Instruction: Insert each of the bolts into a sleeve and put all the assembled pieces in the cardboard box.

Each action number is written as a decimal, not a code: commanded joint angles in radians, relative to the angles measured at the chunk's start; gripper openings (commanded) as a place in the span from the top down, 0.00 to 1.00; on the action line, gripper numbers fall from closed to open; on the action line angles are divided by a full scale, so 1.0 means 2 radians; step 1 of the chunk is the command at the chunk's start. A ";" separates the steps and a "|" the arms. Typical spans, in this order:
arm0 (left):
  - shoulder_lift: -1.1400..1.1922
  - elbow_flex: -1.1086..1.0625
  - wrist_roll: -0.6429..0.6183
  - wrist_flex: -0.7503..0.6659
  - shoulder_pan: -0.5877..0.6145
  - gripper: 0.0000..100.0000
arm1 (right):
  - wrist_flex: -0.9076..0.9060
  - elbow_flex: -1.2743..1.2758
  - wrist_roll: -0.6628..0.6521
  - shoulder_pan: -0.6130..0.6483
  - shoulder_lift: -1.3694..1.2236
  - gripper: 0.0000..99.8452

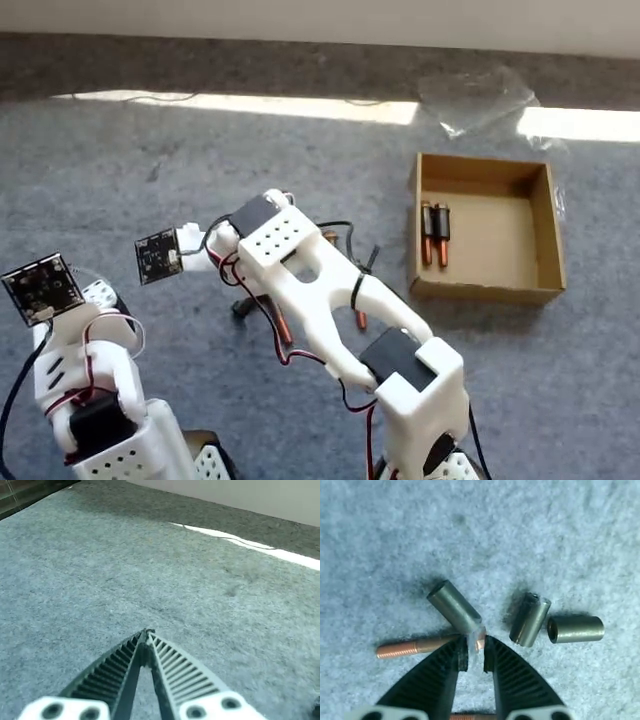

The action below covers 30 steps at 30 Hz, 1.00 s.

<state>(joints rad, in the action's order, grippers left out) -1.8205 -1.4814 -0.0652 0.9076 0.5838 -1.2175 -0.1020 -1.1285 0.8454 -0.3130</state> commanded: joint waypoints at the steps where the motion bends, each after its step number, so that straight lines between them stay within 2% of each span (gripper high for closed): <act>1: -0.003 0.001 0.007 -0.001 0.015 0.99 | -0.002 -0.004 -0.004 0.013 0.008 0.95; 7: -0.003 0.004 0.008 0.001 0.019 0.99 | -0.002 0.013 -0.005 0.033 0.008 0.95; 13: -0.003 0.006 0.008 -0.001 0.062 0.99 | -0.002 0.016 -0.014 0.036 0.008 0.95; 20: -0.003 0.003 0.008 0.000 0.066 0.99 | 0.003 0.017 -0.072 0.034 0.008 0.95; 30: -0.003 0.003 0.008 -0.001 0.066 0.99 | 0.036 0.015 -0.077 0.030 -0.039 0.95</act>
<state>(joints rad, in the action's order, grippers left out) -1.8205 -1.4845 -0.0545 0.9076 0.7035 -1.1669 -0.0606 -1.2697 0.9083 -0.3867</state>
